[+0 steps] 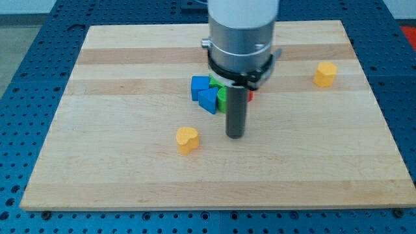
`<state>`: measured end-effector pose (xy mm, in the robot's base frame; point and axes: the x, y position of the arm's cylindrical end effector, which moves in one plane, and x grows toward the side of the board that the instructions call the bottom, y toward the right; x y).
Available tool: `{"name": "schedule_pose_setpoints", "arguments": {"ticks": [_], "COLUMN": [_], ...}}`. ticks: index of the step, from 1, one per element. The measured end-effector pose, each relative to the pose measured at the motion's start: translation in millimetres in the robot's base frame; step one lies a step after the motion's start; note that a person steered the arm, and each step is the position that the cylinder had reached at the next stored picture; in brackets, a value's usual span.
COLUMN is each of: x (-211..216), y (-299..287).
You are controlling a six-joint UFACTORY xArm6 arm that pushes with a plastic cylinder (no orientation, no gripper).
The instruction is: Move the yellow heart towards the green circle
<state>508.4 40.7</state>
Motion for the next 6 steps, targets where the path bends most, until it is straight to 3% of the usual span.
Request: {"name": "schedule_pose_setpoints", "arguments": {"ticks": [1,2,3,4,6], "x": [51,77,77,41,8], "y": [17,-35,-115,-139,-2]}}
